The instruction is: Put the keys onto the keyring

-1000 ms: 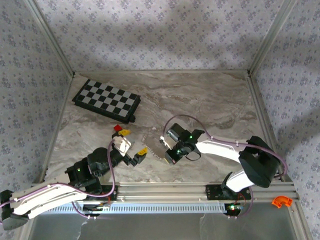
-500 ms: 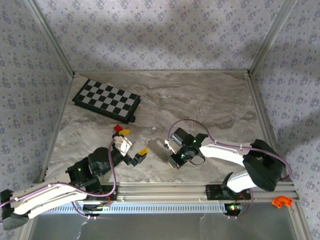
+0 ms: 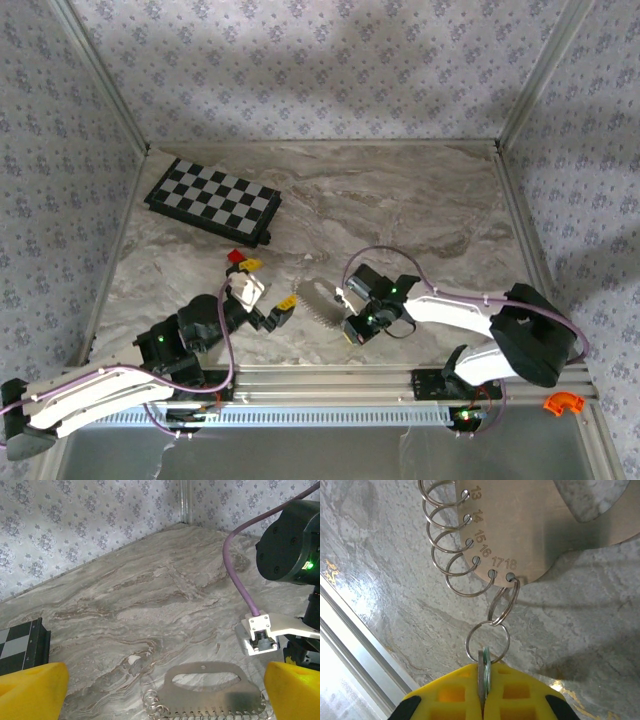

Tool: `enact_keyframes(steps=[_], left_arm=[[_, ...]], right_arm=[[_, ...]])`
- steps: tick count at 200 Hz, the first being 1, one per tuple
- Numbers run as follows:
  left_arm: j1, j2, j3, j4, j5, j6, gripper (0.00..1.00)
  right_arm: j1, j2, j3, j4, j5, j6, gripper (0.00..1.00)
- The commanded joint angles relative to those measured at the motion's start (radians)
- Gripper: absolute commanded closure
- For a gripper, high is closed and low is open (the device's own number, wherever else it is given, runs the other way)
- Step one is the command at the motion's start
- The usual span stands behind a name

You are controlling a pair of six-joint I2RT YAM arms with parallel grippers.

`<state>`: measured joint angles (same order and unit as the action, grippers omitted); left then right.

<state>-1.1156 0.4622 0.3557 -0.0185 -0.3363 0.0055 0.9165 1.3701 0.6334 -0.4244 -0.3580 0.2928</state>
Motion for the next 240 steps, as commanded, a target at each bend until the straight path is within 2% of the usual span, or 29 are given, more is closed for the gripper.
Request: enact_keyframes(steps=[1,115,176,240], left_arm=[[0.008,0.004,0.002,0.038,0.011,-0.008,0.01],[0.025,0.030,-0.002,0.069,0.030,0.000,0.01],[0.030,0.046,0.001,0.075,0.039,-0.001,0.01],[0.031,0.043,0.017,0.025,0.035,-0.039,0.01]], right_arm=[[0.010,-0.012,-0.027,0.003,-0.007,0.040,1.00],[0.013,-0.025,-0.081,0.035,-0.006,0.101,1.00],[0.011,-0.065,-0.081,0.001,0.027,0.109,0.82],[0.004,-0.215,-0.069,-0.058,0.111,0.114,0.70]])
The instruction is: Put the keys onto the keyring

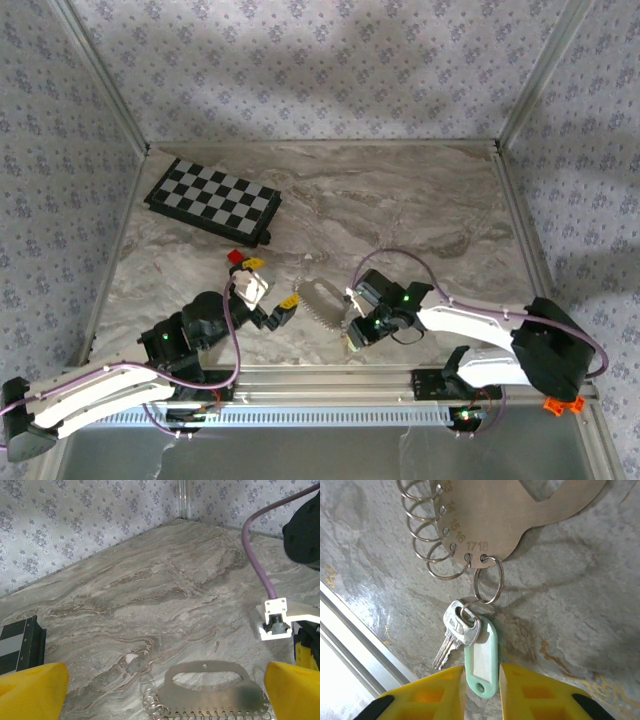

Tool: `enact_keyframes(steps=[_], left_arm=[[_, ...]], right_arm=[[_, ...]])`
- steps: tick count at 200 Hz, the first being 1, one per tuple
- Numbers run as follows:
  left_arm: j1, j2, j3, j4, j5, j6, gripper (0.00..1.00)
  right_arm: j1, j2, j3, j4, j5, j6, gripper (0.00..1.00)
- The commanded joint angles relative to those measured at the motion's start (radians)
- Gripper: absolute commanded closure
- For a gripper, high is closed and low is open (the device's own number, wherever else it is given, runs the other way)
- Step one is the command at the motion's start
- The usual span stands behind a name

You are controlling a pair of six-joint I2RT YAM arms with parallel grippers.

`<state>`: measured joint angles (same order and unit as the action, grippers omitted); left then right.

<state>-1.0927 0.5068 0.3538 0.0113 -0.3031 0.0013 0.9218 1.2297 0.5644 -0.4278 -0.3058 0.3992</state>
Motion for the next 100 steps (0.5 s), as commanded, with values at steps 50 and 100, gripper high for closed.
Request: enact_keyframes(steps=[50,100], left_arm=[[0.012,0.001,0.105,-0.232,-0.182,-0.182,0.00],[0.024,-0.055,0.160,-0.474,-0.350,-0.354,0.00]], right_arm=[[-0.010,-0.340,-0.011,-0.053,0.211,0.006,0.46],[-0.034,-0.578,-0.031,-0.107,0.301,-0.010,0.00]])
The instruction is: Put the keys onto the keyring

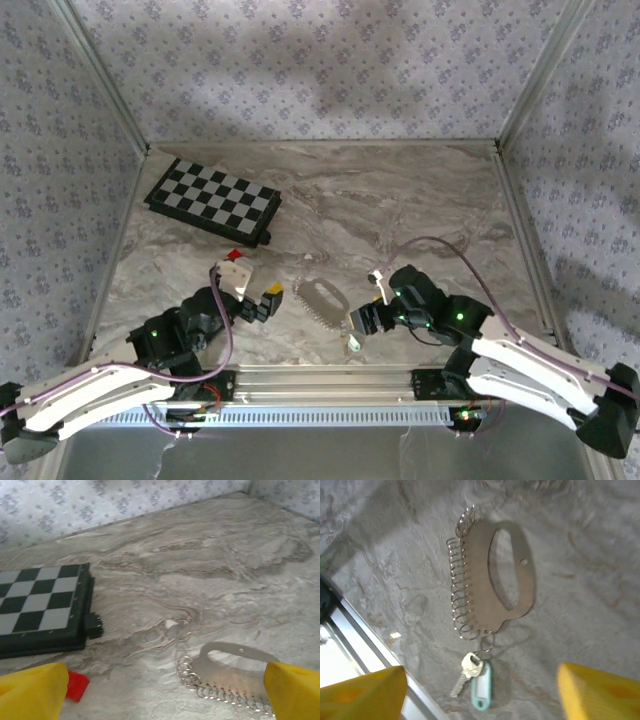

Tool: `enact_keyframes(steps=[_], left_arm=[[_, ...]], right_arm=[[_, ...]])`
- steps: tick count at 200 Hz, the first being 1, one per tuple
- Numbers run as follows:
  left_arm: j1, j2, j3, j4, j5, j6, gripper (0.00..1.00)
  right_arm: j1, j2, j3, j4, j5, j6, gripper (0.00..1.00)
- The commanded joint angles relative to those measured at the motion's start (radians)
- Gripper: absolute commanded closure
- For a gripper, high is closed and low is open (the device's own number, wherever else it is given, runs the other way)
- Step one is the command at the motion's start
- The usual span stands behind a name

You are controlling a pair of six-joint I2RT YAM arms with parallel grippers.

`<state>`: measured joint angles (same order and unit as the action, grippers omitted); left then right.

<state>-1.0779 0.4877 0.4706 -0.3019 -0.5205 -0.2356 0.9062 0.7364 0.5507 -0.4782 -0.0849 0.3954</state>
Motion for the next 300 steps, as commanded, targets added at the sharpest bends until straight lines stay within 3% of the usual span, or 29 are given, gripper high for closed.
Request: enact_keyframes(steps=[1,61,144,210,234,258,300], left_arm=[[0.010,-0.038,0.043,-0.164,-0.136,-0.119,0.00],[0.024,-0.173,0.020,-0.220,-0.265,-0.116,0.01],[0.048,-0.193,-0.038,-0.132,-0.428,-0.005,0.00],[0.070,-0.150,-0.086,-0.041,-0.431,0.107,0.01],[0.074,-0.171,-0.161,0.058,-0.437,0.149,0.00],[0.099,-0.189,-0.157,0.031,-0.472,0.142,0.00],[0.185,-0.137,-0.151,0.050,-0.416,0.173,0.01]], right_arm=[[-0.019,-0.089,-0.017,-0.056,0.080,-0.009,0.00],[-0.107,-0.203,0.041,-0.104,0.260,-0.078,0.00],[-0.165,-0.320,0.014,-0.118,0.563,-0.069,0.00],[-0.190,-0.468,-0.070,-0.065,0.675,-0.141,0.00],[-0.210,-0.468,-0.097,-0.009,0.681,-0.213,0.00],[-0.217,-0.453,-0.131,0.058,0.744,-0.274,0.00],[-0.216,-0.433,-0.244,0.173,0.849,-0.321,0.00]])
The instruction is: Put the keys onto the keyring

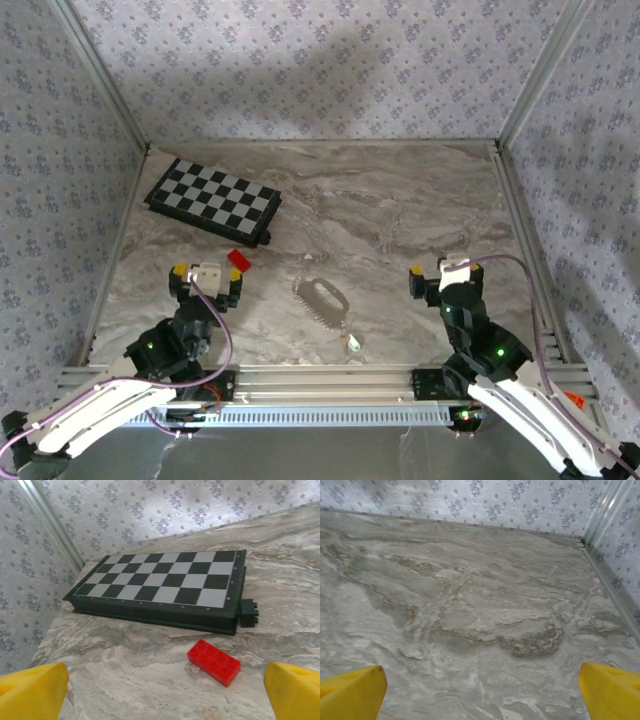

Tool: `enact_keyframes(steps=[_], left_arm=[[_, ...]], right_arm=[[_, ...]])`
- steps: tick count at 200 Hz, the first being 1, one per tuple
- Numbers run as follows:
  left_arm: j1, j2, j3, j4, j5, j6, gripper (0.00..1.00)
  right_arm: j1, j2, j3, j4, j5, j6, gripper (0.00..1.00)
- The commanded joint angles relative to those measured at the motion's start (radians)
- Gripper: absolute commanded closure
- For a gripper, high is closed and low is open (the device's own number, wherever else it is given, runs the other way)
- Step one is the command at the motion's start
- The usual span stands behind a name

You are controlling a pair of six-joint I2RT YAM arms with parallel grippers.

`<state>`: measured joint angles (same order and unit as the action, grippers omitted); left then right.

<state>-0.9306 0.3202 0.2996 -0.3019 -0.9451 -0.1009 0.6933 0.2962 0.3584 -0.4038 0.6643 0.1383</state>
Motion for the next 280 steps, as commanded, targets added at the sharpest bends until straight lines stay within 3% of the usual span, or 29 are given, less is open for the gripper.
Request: enact_keyframes(steps=[1,62,147,196,238,280], left_arm=[[0.040,0.032,0.020,0.052,0.011,0.039,0.01],[0.208,0.169,0.004,0.182,0.163,0.110,0.00],[0.457,0.196,-0.155,0.409,0.311,0.089,0.01],[0.599,0.364,-0.124,0.511,0.394,0.095,0.00],[0.659,0.589,-0.071,0.656,0.456,0.117,0.00],[0.739,0.764,-0.021,0.789,0.525,0.094,0.00]], right_arm=[[-0.003,0.008,-0.054,0.101,0.100,-0.065,0.00],[-0.051,0.098,-0.142,0.290,0.137,-0.146,0.00],[-0.394,0.106,-0.223,0.366,-0.145,-0.031,0.00],[-0.471,0.154,-0.234,0.451,-0.201,-0.059,0.00],[-0.491,0.357,-0.225,0.651,-0.197,-0.095,0.00],[-0.508,0.587,-0.243,0.979,-0.183,-0.130,0.01]])
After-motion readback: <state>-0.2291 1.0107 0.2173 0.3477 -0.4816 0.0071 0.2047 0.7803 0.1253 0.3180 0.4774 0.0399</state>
